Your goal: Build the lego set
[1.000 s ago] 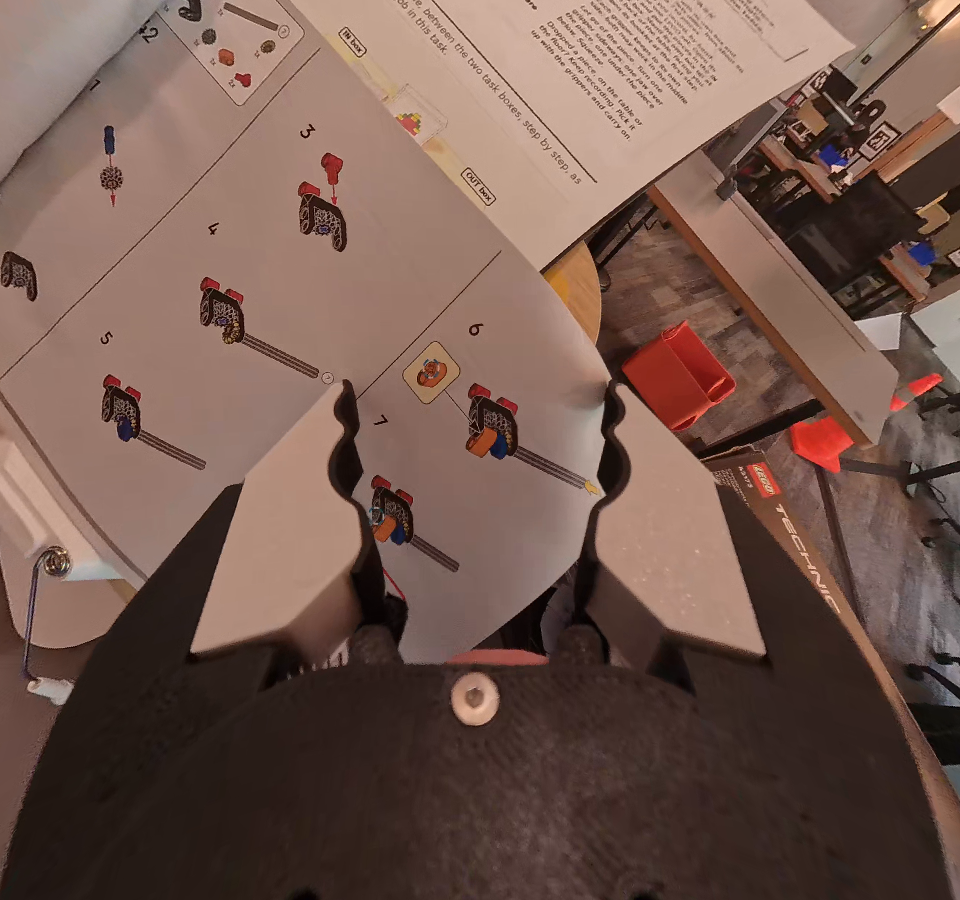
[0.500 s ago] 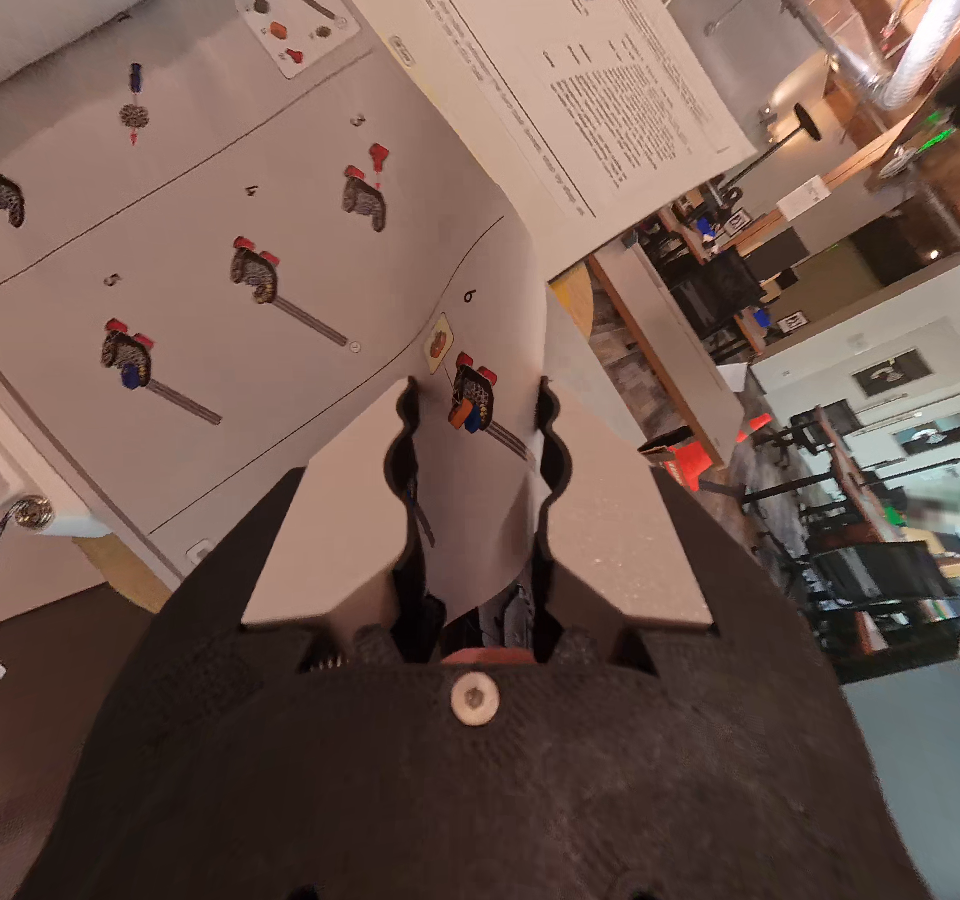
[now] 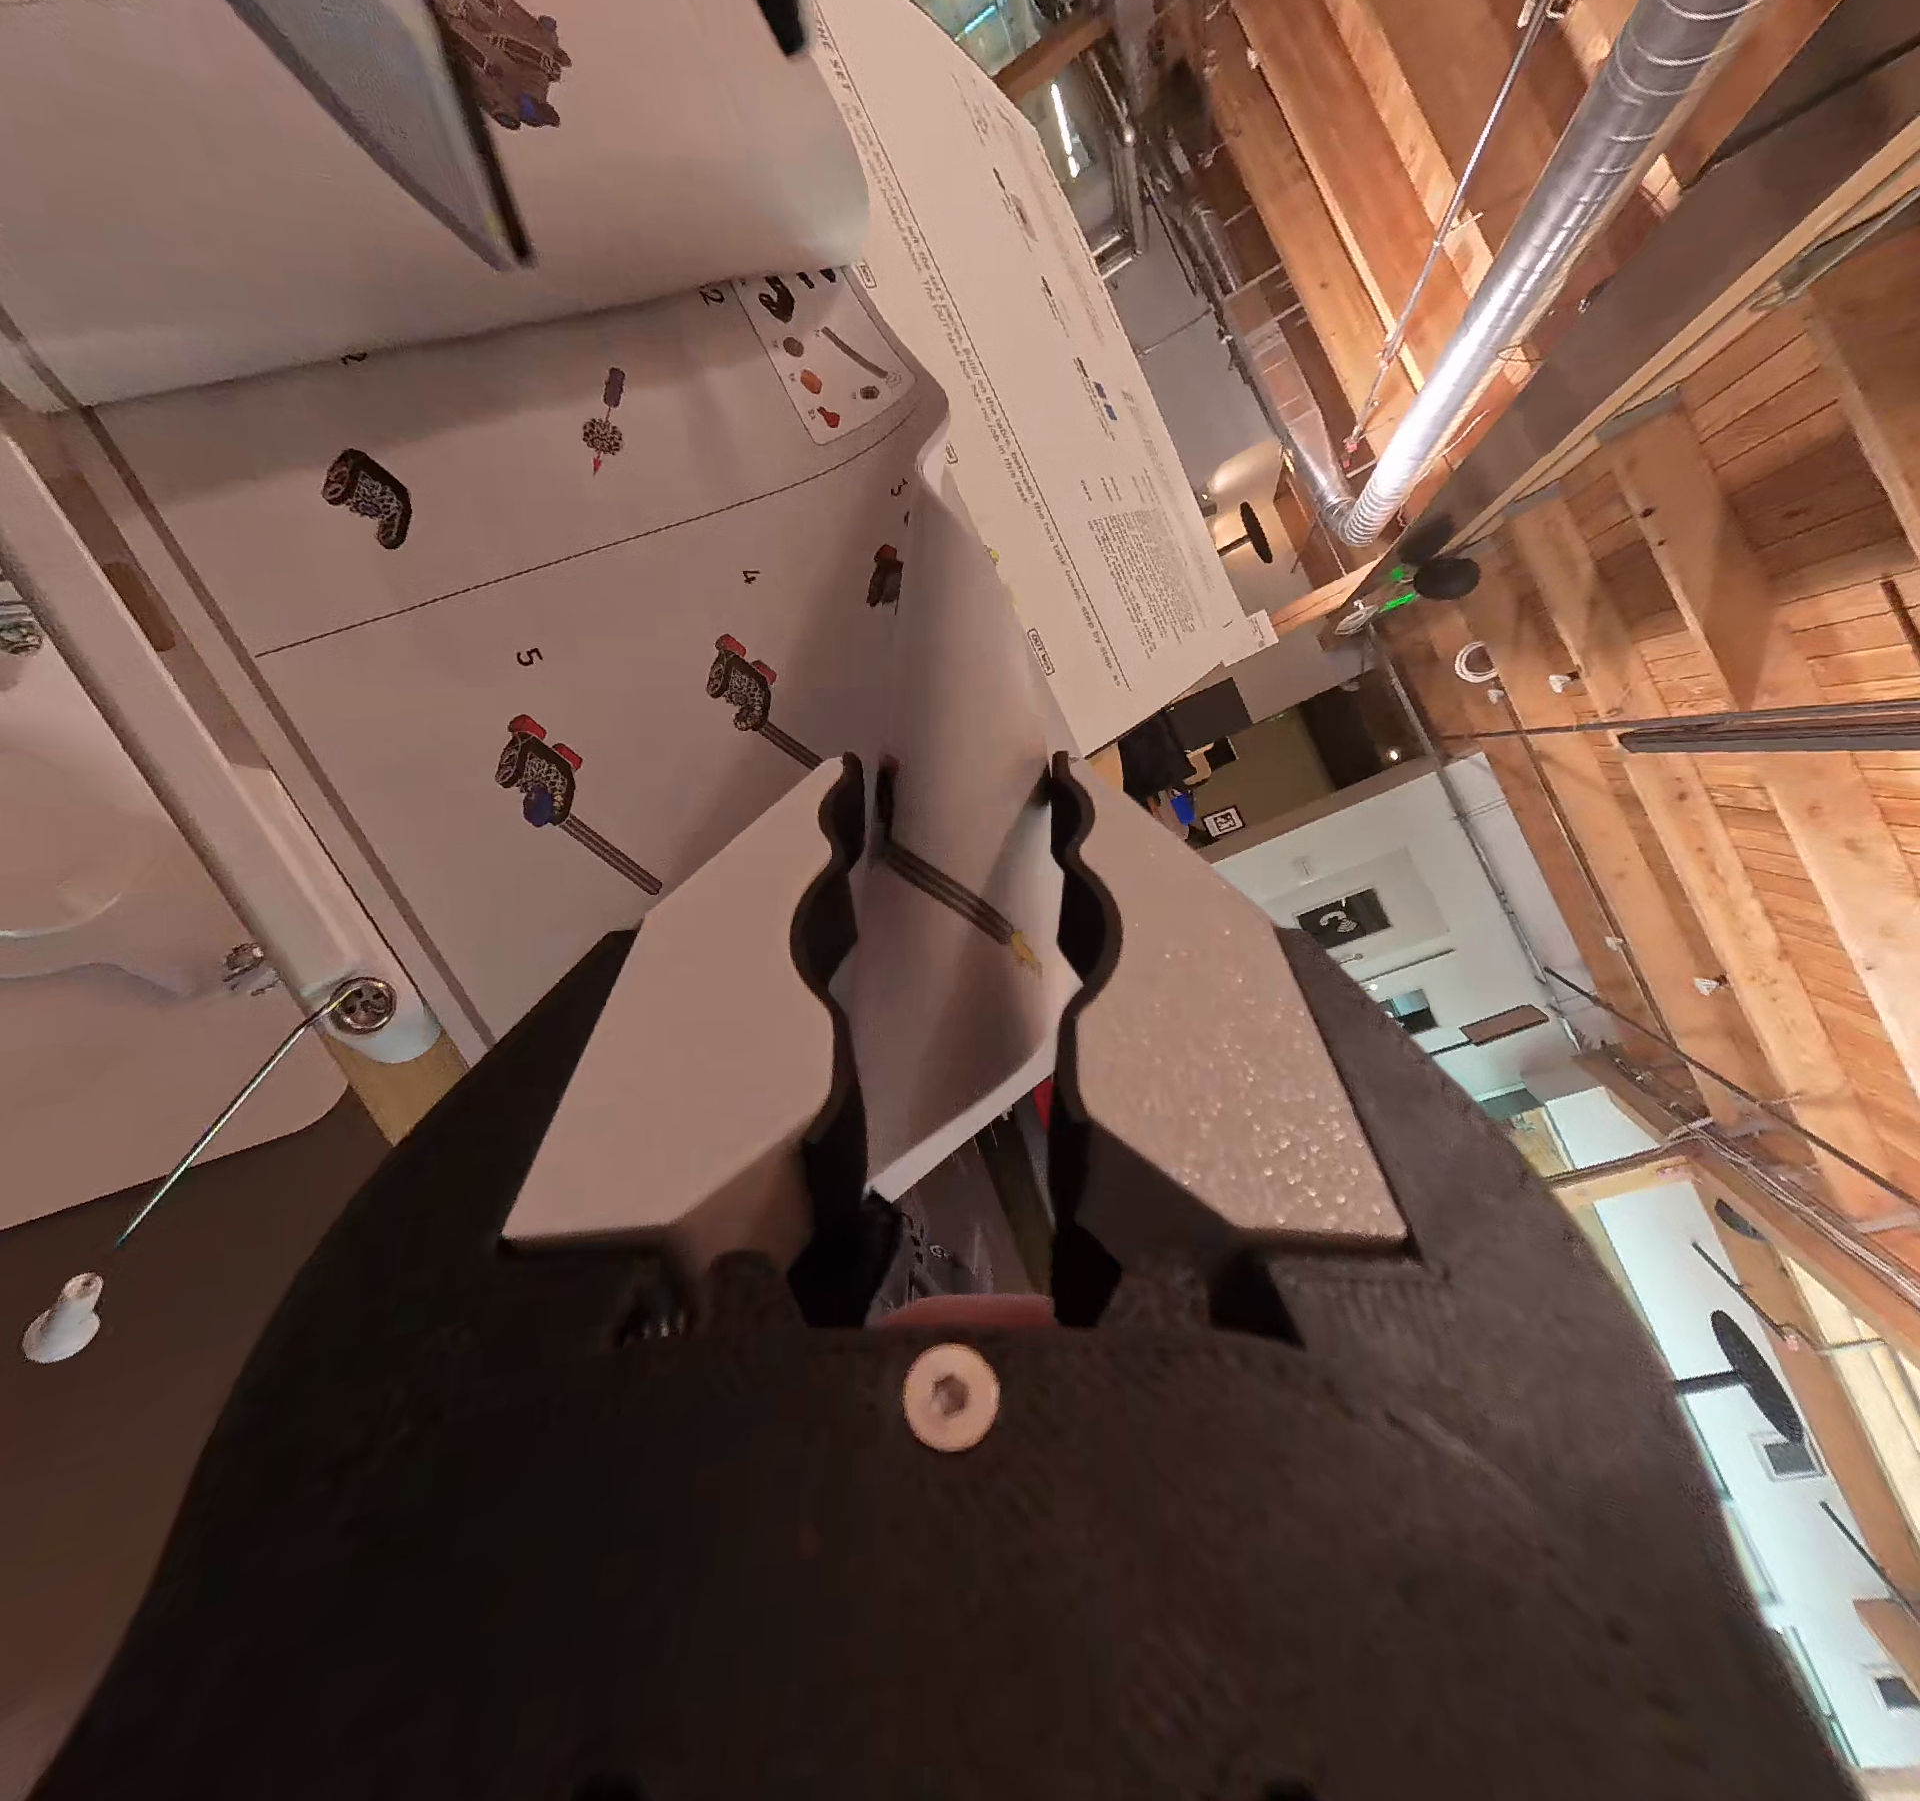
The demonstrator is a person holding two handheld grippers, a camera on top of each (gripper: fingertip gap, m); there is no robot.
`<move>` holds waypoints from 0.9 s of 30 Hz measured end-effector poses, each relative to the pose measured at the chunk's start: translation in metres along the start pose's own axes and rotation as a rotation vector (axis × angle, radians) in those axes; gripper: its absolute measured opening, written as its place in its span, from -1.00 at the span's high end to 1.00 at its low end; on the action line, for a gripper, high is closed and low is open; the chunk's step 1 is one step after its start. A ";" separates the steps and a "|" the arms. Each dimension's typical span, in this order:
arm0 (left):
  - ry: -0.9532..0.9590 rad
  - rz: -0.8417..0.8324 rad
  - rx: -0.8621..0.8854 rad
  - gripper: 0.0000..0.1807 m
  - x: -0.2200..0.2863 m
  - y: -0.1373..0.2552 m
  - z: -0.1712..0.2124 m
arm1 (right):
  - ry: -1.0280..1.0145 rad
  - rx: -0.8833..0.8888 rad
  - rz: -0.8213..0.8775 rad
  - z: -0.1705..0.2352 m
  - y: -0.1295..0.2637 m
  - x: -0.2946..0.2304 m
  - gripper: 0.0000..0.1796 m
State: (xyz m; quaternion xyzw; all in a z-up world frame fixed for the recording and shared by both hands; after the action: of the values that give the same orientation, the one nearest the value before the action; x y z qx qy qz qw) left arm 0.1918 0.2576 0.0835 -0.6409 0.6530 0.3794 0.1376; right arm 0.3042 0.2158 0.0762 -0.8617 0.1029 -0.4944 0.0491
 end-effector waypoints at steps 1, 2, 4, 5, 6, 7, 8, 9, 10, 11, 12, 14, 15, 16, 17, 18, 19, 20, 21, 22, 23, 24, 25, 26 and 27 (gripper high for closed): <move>-0.018 0.007 -0.011 0.32 -0.004 -0.009 -0.005 | -0.003 0.001 0.001 0.000 0.000 0.000 0.64; -0.037 0.008 -0.032 0.29 -0.009 -0.019 -0.008 | -0.008 -0.007 0.008 0.002 -0.001 0.001 0.61; -0.064 0.011 -0.069 0.27 -0.017 -0.039 -0.012 | -0.018 -0.025 0.024 0.007 -0.004 0.003 0.55; -0.081 0.018 -0.091 0.27 -0.019 -0.048 -0.013 | -0.019 -0.032 0.009 0.009 -0.004 0.001 0.73; -0.096 0.012 -0.117 0.26 -0.023 -0.056 -0.013 | -0.022 -0.026 0.017 0.010 -0.004 0.002 0.77; -0.105 0.012 -0.131 0.26 -0.025 -0.063 -0.013 | -0.037 -0.021 0.031 0.011 -0.006 0.003 0.75; -0.110 0.022 -0.133 0.27 -0.026 -0.068 -0.015 | -0.060 -0.029 0.024 0.013 -0.007 0.003 0.70; -0.117 0.032 -0.134 0.30 -0.026 -0.073 -0.016 | -0.074 -0.038 0.021 0.015 -0.009 0.003 0.73; -0.126 0.036 -0.143 0.31 -0.026 -0.078 -0.017 | -0.071 -0.036 0.026 0.018 -0.010 0.004 0.78; -0.135 0.035 -0.160 0.32 -0.027 -0.083 -0.016 | -0.068 -0.043 0.043 0.021 -0.012 0.006 0.78; -0.148 0.034 -0.173 0.34 -0.027 -0.087 -0.016 | -0.071 -0.049 0.049 0.023 -0.013 0.007 0.77; -0.167 0.039 -0.192 0.42 -0.028 -0.095 -0.015 | -0.079 -0.029 0.057 0.022 -0.013 0.009 0.77; -0.176 0.039 -0.203 0.46 -0.029 -0.100 -0.014 | -0.079 -0.030 0.062 0.023 -0.014 0.010 0.76; -0.182 0.032 -0.216 0.50 -0.032 -0.104 -0.013 | -0.076 -0.033 0.065 0.024 -0.014 0.011 0.76; -0.184 0.033 -0.220 0.55 -0.034 -0.108 -0.012 | -0.079 -0.032 0.069 0.026 -0.015 0.012 0.76; -0.179 0.039 -0.220 0.58 -0.035 -0.111 -0.012 | -0.088 -0.034 0.073 0.028 -0.015 0.013 0.75; -0.178 0.052 -0.226 0.72 -0.035 -0.114 -0.011 | -0.094 -0.038 0.073 0.030 -0.016 0.014 0.75; -0.180 0.056 -0.232 0.83 -0.035 -0.117 -0.011 | -0.097 -0.038 0.078 0.031 -0.015 0.015 0.77; -0.183 0.054 -0.235 0.84 -0.036 -0.119 -0.011 | -0.104 -0.025 0.089 0.031 -0.014 0.017 0.77; -0.187 0.055 -0.239 0.86 -0.037 -0.121 -0.011 | -0.118 -0.017 0.086 0.030 -0.014 0.017 0.78; -0.189 0.058 -0.245 0.86 -0.037 -0.123 -0.010 | -0.122 -0.016 0.079 0.031 -0.013 0.017 0.84; -0.190 0.057 -0.251 0.87 -0.038 -0.125 -0.009 | -0.117 -0.012 0.086 0.031 -0.012 0.018 0.85; -0.191 0.060 -0.248 0.88 -0.038 -0.126 -0.009 | -0.116 -0.017 0.081 0.033 -0.012 0.018 0.89; -0.190 0.064 -0.245 0.89 -0.037 -0.128 -0.009 | -0.119 -0.022 0.068 0.035 -0.012 0.017 0.96; -0.187 0.062 -0.247 0.90 -0.038 -0.128 -0.008 | -0.122 -0.021 0.062 0.035 -0.012 0.016 0.97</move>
State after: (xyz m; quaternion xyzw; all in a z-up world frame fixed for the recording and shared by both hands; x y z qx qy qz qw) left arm 0.3205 0.2940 0.0736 -0.5944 0.6050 0.5191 0.1062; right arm 0.3444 0.2236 0.0743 -0.8872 0.1316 -0.4380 0.0618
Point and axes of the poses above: each gripper's, where its closed fingertips meet, y back along the fingers, z out of its underside, x = y × z across the jaws, the point moved 2 cm from there along y, back along the fingers, and after that the axes turned 15 degrees about z, right-handed, at the moved point
